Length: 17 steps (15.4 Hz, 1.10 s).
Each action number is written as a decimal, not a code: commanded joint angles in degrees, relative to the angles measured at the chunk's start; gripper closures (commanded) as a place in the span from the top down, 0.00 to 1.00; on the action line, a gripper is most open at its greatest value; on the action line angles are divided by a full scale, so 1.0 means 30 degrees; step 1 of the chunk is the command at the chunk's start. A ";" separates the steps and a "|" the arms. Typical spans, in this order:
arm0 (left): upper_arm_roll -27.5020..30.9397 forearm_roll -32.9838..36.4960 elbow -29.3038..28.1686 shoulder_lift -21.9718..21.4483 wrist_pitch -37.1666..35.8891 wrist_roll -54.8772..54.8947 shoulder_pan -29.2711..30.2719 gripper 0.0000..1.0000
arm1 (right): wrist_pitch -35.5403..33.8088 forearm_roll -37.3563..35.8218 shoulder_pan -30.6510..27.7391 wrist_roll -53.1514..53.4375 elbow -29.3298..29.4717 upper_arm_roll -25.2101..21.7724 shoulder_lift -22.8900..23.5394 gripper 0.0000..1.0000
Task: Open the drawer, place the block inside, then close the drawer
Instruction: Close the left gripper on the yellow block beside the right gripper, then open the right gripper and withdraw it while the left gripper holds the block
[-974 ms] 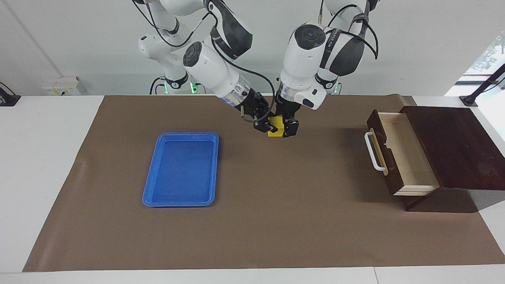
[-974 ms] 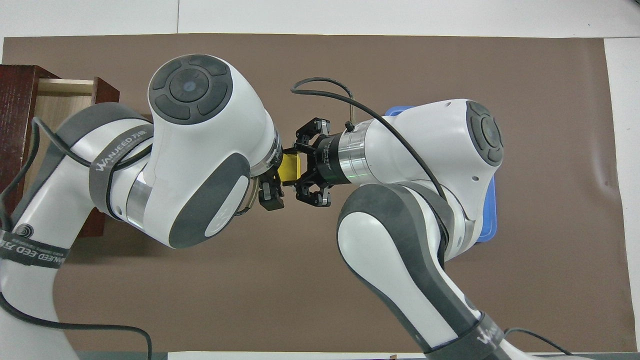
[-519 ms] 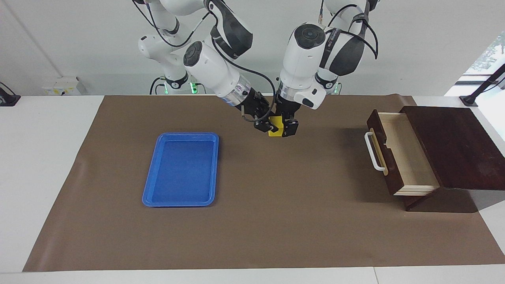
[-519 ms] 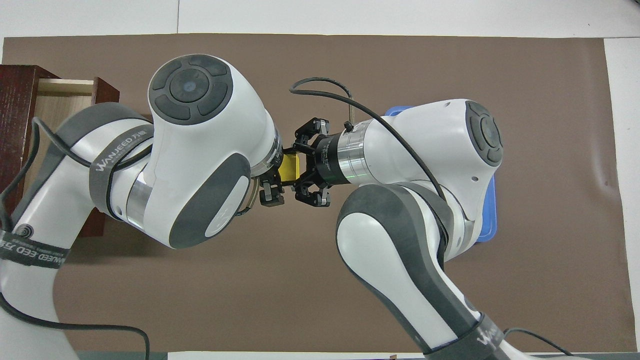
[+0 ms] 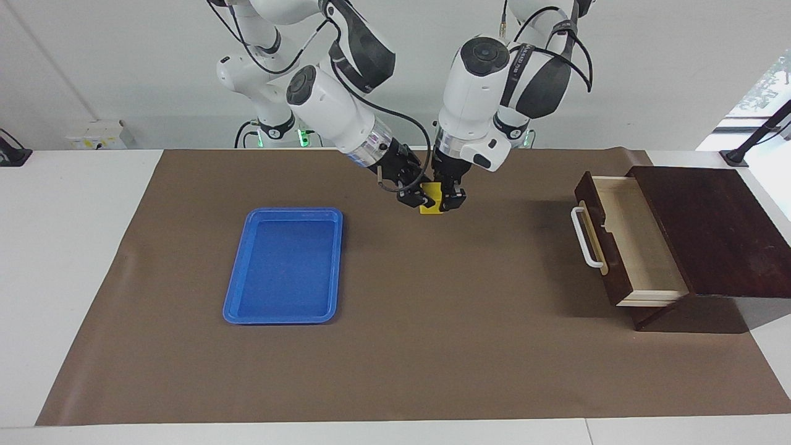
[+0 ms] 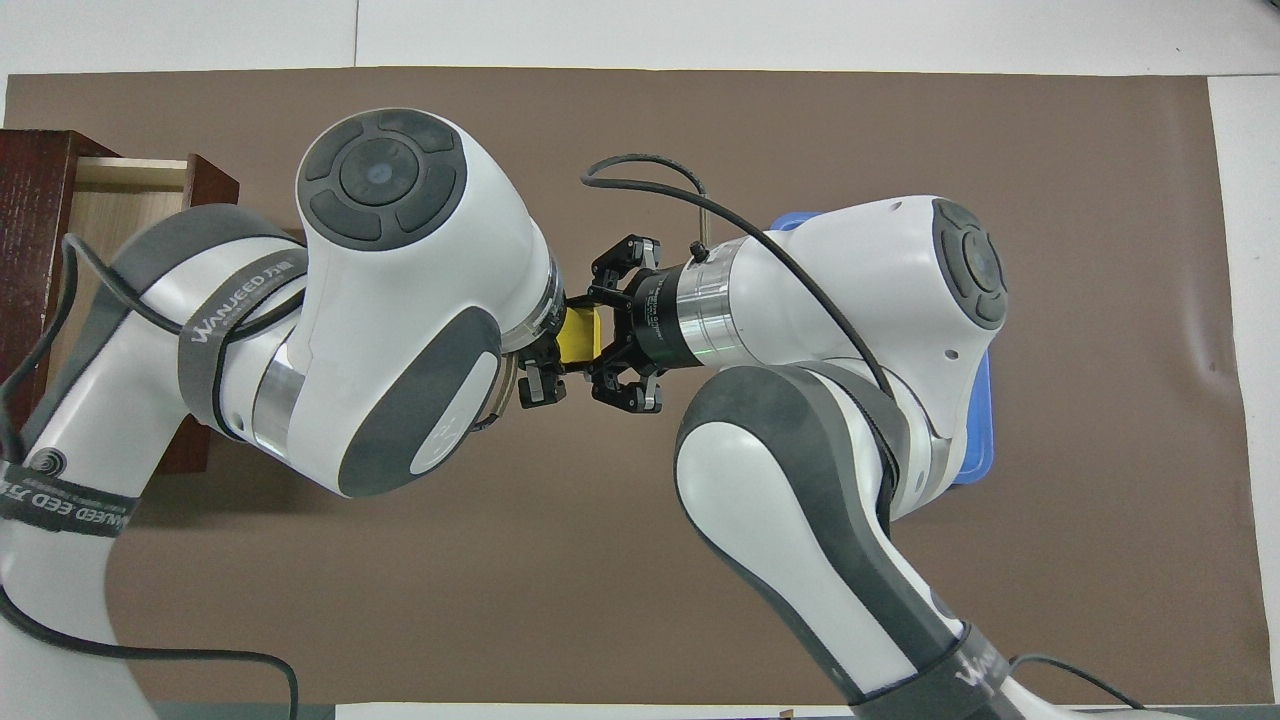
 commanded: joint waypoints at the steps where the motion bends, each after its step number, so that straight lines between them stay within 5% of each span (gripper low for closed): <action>1: 0.0301 -0.0249 0.0484 0.0226 -0.0069 -0.0171 -0.0301 0.00 | 0.0071 -0.0021 -0.0147 0.0569 0.0461 0.0210 0.0156 0.00; 3: 0.0301 -0.0191 0.0484 0.0226 -0.0040 -0.0171 -0.0302 0.00 | 0.0131 -0.0050 0.0028 0.0949 0.0578 0.0181 0.0156 1.00; 10: 0.0330 -0.0132 0.0455 0.0197 -0.0157 0.1142 -0.0214 0.00 | -0.0598 -0.0079 -0.0497 0.1449 0.1134 -0.0023 0.0243 1.00; 12: 0.0388 -0.0132 0.0426 0.0051 -0.0390 0.1905 -0.0039 0.00 | -0.1418 -0.0689 -0.2043 0.1041 0.1485 -0.0024 0.0185 1.00; 17: 0.0477 -0.0015 0.0162 -0.0856 -0.1649 0.5154 0.1948 0.00 | -0.4960 -0.3620 -0.4770 -0.5506 0.2132 -0.0083 -0.0370 1.00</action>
